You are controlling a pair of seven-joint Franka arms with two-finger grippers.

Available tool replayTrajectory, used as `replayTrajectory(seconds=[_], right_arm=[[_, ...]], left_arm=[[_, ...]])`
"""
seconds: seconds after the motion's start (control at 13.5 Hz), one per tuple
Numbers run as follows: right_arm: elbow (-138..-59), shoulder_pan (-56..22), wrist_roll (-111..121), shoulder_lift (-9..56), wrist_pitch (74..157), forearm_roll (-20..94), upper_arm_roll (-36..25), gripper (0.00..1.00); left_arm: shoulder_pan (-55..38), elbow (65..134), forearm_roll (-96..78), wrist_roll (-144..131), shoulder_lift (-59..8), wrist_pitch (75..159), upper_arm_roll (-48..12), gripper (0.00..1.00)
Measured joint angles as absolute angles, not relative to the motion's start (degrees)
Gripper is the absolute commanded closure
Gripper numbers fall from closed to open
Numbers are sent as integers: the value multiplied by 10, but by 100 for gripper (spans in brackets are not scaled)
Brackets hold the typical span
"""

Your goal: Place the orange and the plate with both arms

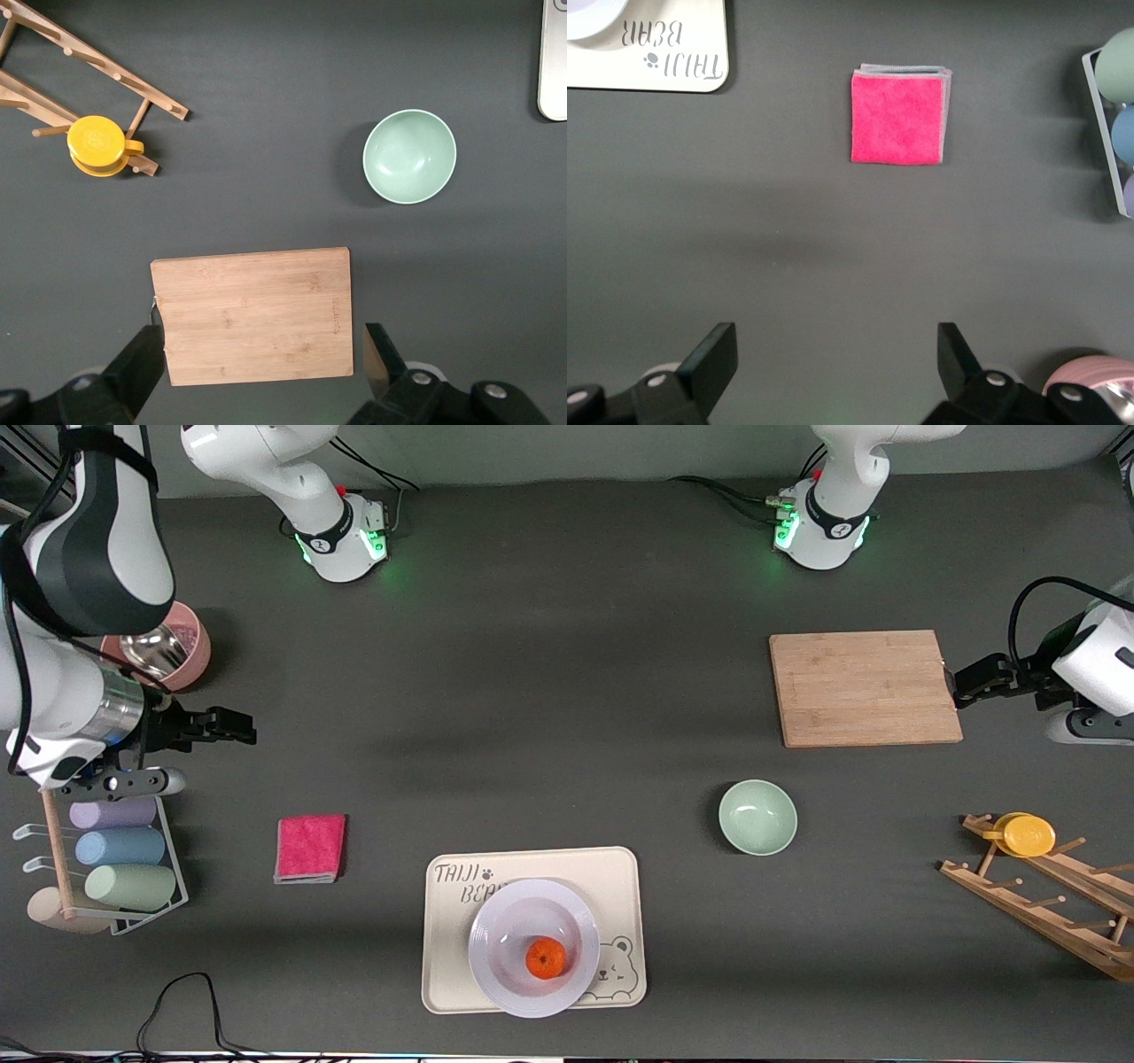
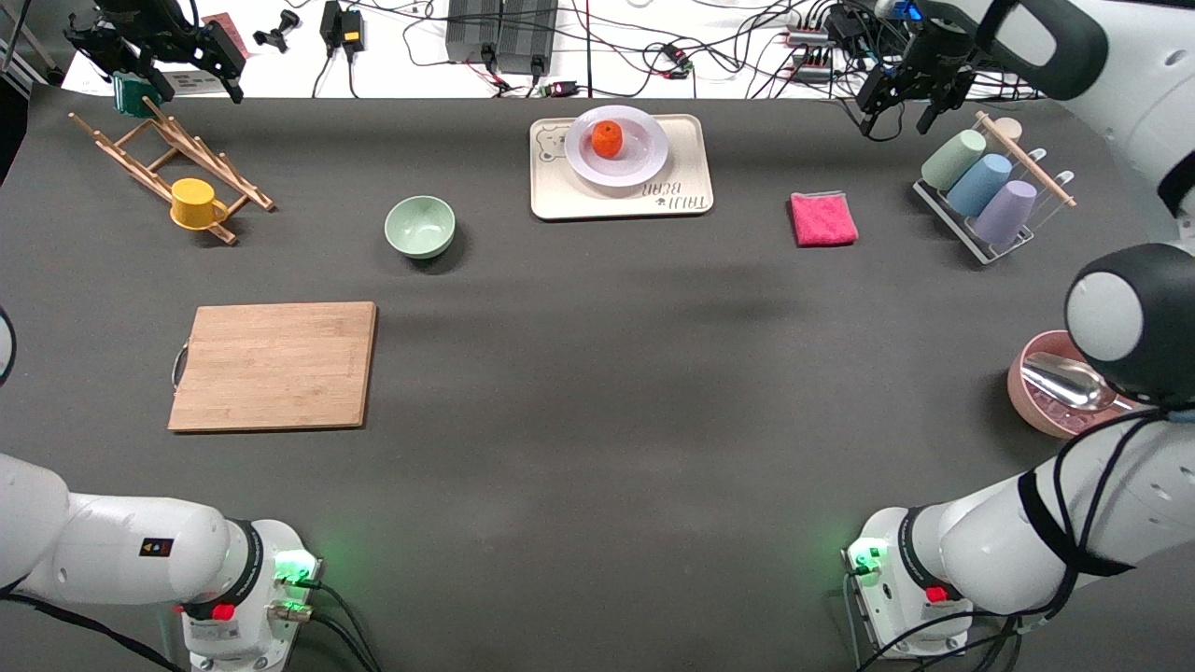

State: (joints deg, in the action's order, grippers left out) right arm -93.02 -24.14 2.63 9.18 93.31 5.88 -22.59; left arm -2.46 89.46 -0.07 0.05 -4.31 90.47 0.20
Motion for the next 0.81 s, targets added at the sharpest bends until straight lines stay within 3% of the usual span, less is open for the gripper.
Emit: replayTrajectory(seconds=[0.15,0.37,0.44,0.67,0.81], right_arm=[[-955,-181,26,55,931,57,-176,0],[-994,-3,26,2,930,56,-2,0],[-1003,25,26,-9,930,56,28,0],[-1014,29,26,-17,931,56,43,0],[-1016,-6,26,-16,931,56,18,0]], left_arm=[[-25,895,-1,0,-43,905,2,0],[-25,895,-1,0,-43,905,2,0],[-25,895,-1,0,-43,905,2,0],[-25,895,-1,0,-43,905,2,0],[-25,895,-1,0,-43,905,2,0]])
